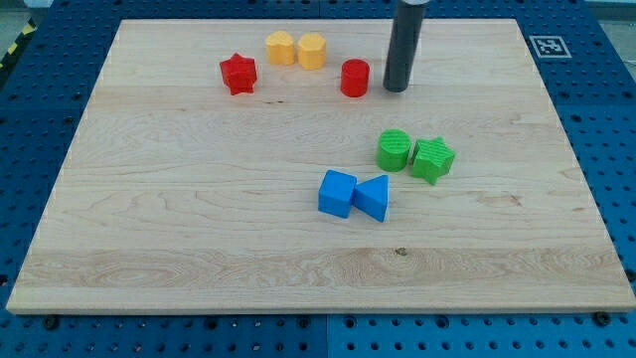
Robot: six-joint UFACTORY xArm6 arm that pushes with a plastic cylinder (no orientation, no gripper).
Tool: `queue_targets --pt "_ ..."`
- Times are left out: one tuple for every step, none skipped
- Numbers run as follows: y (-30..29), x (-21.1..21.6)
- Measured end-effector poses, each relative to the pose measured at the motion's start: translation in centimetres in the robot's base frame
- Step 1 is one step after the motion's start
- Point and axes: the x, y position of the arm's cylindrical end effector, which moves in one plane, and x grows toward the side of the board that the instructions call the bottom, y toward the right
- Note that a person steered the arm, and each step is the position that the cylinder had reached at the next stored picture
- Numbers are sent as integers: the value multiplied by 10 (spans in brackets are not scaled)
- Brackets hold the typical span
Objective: Slide the red circle to the red star
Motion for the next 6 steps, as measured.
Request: queue_targets --pt "-27 0" --pt "-32 0" --pt "-20 0" --pt "-15 -13" --pt "-15 -12" --pt "-23 -10"
